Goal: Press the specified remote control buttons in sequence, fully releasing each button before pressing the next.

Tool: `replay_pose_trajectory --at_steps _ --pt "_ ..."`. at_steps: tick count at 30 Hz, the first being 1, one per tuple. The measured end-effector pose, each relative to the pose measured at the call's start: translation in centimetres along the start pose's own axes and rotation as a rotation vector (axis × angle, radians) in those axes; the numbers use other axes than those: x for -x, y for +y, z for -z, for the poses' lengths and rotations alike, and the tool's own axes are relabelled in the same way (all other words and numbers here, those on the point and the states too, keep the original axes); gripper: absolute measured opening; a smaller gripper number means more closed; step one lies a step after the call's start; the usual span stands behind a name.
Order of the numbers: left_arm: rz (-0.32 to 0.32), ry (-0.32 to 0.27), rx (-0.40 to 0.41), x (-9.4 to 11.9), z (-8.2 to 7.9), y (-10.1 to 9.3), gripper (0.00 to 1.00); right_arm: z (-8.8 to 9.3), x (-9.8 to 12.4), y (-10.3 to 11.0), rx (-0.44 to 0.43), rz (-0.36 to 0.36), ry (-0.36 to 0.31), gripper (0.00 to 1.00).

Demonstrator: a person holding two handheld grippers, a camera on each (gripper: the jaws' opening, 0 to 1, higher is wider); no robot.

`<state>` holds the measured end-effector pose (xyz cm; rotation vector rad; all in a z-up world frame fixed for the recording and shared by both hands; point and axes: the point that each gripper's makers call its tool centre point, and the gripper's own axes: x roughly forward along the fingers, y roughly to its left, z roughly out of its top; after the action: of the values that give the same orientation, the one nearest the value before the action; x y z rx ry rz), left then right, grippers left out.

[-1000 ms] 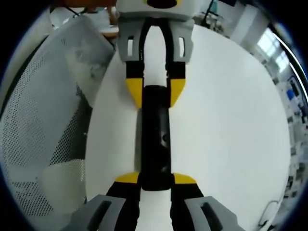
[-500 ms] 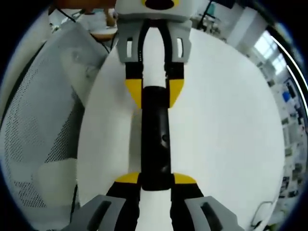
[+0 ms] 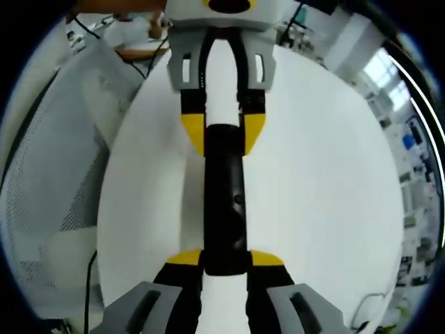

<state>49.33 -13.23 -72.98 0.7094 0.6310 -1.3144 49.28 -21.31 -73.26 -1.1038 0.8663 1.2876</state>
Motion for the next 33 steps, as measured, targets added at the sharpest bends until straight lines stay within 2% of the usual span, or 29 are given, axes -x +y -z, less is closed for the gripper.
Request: replay_pose_trajectory --at_steps 16,33 --pt "-0.024 0.002 -0.01 0.4 -0.2 3.1 0.24 -0.3 0.1 -3.4 0.008 0.024 -0.01 0.2" --pt "-0.03 0.013 -0.039 0.0 -0.6 6.7 0.24 0.2 -0.1 -7.0 0.006 0.051 -0.013 0.2"
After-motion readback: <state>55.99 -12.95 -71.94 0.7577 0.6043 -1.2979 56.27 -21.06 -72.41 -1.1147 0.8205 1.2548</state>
